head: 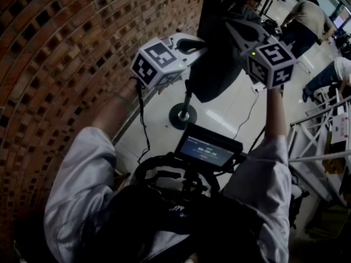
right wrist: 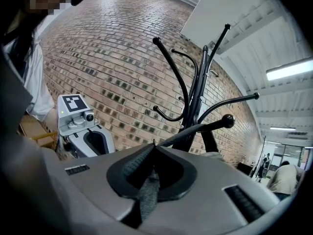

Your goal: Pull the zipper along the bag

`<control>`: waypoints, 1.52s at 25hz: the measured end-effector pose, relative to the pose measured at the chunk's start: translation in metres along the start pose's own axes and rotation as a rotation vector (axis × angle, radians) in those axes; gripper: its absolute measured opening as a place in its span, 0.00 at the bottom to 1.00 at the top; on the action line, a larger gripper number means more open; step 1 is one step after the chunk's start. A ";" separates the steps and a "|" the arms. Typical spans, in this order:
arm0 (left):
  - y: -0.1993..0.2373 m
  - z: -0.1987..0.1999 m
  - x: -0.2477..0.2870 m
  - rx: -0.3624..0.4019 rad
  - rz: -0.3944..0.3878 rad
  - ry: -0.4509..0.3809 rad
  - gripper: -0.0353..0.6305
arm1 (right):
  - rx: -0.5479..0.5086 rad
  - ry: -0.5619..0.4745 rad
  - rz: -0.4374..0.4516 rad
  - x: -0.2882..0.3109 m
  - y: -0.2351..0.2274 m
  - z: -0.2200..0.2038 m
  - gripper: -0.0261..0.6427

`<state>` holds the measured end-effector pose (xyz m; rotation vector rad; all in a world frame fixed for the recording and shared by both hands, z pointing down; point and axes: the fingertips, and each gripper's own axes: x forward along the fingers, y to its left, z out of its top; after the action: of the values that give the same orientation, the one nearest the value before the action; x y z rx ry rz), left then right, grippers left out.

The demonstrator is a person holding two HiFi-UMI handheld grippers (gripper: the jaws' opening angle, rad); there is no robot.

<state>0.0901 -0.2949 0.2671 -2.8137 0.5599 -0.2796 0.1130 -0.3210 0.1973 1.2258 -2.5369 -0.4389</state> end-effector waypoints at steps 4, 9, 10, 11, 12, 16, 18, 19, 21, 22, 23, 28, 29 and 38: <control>0.003 0.010 0.002 -0.005 -0.010 -0.005 0.07 | 0.022 -0.008 0.003 -0.002 -0.002 0.000 0.03; 0.006 0.016 0.002 -0.002 -0.018 0.000 0.07 | 0.040 -0.021 0.008 -0.003 -0.004 -0.002 0.03; 0.006 0.017 0.002 -0.002 -0.021 0.002 0.07 | 0.040 -0.024 0.008 -0.003 -0.004 -0.002 0.03; 0.007 0.018 0.002 -0.001 -0.024 0.003 0.07 | 0.040 -0.026 0.008 -0.003 -0.005 -0.003 0.03; 0.007 0.019 0.002 0.000 -0.027 0.004 0.07 | 0.038 -0.026 0.010 -0.002 -0.005 -0.004 0.03; 0.010 0.020 0.000 0.027 -0.045 0.029 0.08 | 0.027 -0.028 0.012 0.000 -0.004 -0.006 0.03; 0.010 0.020 0.000 0.052 -0.055 0.044 0.08 | 0.033 -0.032 0.013 0.001 -0.004 -0.006 0.03; 0.009 0.021 0.000 0.059 -0.061 0.044 0.08 | 0.042 -0.035 0.015 0.000 -0.004 -0.006 0.03; 0.007 0.022 0.000 0.060 -0.069 0.026 0.08 | 0.061 -0.038 0.025 -0.001 -0.003 -0.005 0.03; 0.006 0.021 0.000 0.058 -0.067 0.016 0.08 | 0.062 -0.036 0.034 -0.002 -0.002 -0.004 0.03; 0.004 0.021 -0.001 0.061 -0.060 0.007 0.08 | 0.056 -0.033 0.045 -0.002 0.000 -0.002 0.03; -0.003 0.019 0.002 0.076 -0.037 -0.020 0.08 | 0.007 -0.012 0.069 -0.007 0.008 0.006 0.03; -0.003 0.019 0.003 0.055 -0.043 -0.030 0.08 | -0.003 -0.008 0.065 -0.007 0.010 0.008 0.03; -0.004 0.018 0.007 0.002 -0.051 -0.061 0.08 | -0.045 0.037 0.071 -0.004 0.023 0.012 0.04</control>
<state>0.1020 -0.2908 0.2520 -2.8272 0.4751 -0.2035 0.0947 -0.3030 0.1946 1.1142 -2.5158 -0.4503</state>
